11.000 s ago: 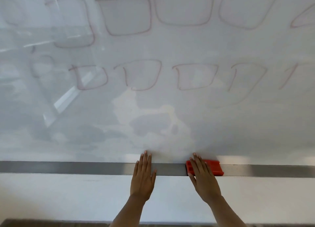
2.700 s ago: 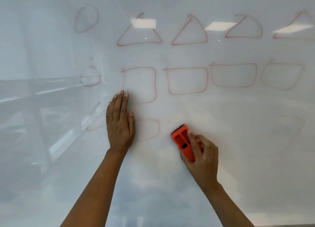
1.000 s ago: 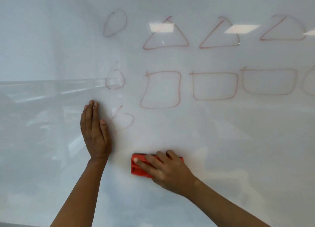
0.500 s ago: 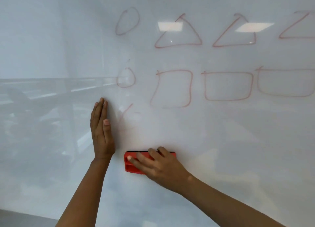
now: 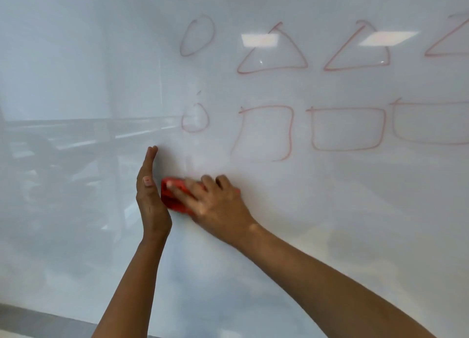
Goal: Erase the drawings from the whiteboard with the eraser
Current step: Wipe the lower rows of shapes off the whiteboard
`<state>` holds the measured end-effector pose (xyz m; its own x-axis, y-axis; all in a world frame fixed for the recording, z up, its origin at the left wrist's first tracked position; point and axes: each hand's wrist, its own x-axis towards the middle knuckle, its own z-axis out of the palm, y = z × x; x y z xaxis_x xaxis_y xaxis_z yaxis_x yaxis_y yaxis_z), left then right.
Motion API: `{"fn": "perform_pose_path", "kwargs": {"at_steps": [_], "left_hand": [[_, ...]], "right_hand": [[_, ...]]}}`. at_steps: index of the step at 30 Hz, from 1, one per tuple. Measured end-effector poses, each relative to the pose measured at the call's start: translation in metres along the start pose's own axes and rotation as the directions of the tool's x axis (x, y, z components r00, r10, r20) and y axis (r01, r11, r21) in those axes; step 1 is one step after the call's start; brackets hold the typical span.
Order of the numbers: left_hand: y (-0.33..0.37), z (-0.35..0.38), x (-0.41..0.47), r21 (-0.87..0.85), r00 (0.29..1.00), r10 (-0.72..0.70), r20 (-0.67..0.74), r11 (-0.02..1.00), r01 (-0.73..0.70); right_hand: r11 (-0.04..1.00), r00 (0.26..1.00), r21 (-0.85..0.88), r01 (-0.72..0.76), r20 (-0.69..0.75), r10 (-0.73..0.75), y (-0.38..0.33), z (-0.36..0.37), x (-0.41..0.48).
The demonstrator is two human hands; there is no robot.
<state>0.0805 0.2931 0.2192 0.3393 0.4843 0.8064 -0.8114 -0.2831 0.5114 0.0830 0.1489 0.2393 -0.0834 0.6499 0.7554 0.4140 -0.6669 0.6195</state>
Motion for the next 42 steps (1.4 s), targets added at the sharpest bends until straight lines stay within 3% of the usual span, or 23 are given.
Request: {"fn": "perform_pose_path", "kwargs": {"at_steps": [5,7,9,13,15,20,22,24,26,30,32,35,37,39,42], "left_hand": [[0.001,-0.005,0.0,0.092,0.999,0.021,0.048,0.995,-0.026],[0.001,-0.004,0.0,0.098,0.999,0.027,0.045,0.995,-0.031],[-0.001,-0.001,-0.002,0.099,0.997,0.062,0.041,0.993,-0.066],[-0.005,0.008,-0.006,0.09,0.995,0.085,0.044,0.992,-0.089],[-0.005,0.01,-0.008,0.095,0.993,0.106,0.044,0.989,-0.11],[-0.006,0.009,-0.009,0.143,0.99,0.133,0.048,0.98,-0.139],[-0.008,0.009,-0.008,0.14,0.989,0.144,0.046,0.979,-0.149],[-0.01,0.01,-0.008,0.143,0.984,0.173,0.043,0.974,-0.178],[-0.014,0.011,-0.007,0.146,0.982,0.189,0.027,0.971,-0.191],[-0.019,0.015,-0.007,0.241,0.981,0.195,-0.002,0.952,-0.189],[-0.022,0.017,-0.008,0.34,0.973,0.231,0.002,0.915,-0.218],[-0.027,0.019,-0.009,0.422,0.973,0.229,-0.02,0.885,-0.199],[-0.028,0.021,-0.009,0.453,0.971,0.24,-0.016,0.867,-0.207],[-0.029,0.02,-0.009,0.485,0.957,0.289,0.014,0.835,-0.259],[-0.027,0.021,-0.007,0.516,0.955,0.295,0.027,0.814,-0.266]], "right_hand": [[0.964,0.95,0.012,0.266,0.169,-0.264,-0.017,0.002,-0.064],[0.955,0.945,0.023,0.296,0.137,-0.296,-0.005,-0.002,-0.062],[0.975,0.973,0.03,0.222,0.062,-0.224,0.014,-0.007,-0.041],[0.994,0.996,-0.065,-0.092,-0.001,0.092,0.035,-0.013,-0.008],[0.989,0.992,-0.072,-0.127,-0.02,0.126,0.022,-0.009,-0.015],[0.975,0.975,-0.049,0.217,0.064,-0.213,0.0,0.001,-0.063],[0.964,0.965,-0.058,0.259,0.067,-0.255,0.008,-0.002,-0.071],[0.985,0.986,-0.055,0.164,-0.012,-0.165,0.023,-0.005,-0.058],[0.998,0.992,-0.065,-0.025,-0.123,0.017,0.045,-0.012,-0.029],[0.906,0.901,-0.118,-0.405,-0.217,0.375,0.063,-0.02,0.032],[0.914,0.919,-0.146,-0.378,-0.176,0.352,0.045,-0.016,0.044],[0.97,0.988,-0.19,-0.152,-0.029,0.149,0.02,-0.009,0.039],[0.976,0.993,-0.185,-0.119,-0.038,0.114,0.029,-0.01,0.041],[0.959,0.975,-0.184,-0.216,-0.097,0.201,0.045,-0.014,0.053],[0.876,0.889,-0.173,-0.45,-0.176,0.422,0.063,-0.02,0.077]]}}
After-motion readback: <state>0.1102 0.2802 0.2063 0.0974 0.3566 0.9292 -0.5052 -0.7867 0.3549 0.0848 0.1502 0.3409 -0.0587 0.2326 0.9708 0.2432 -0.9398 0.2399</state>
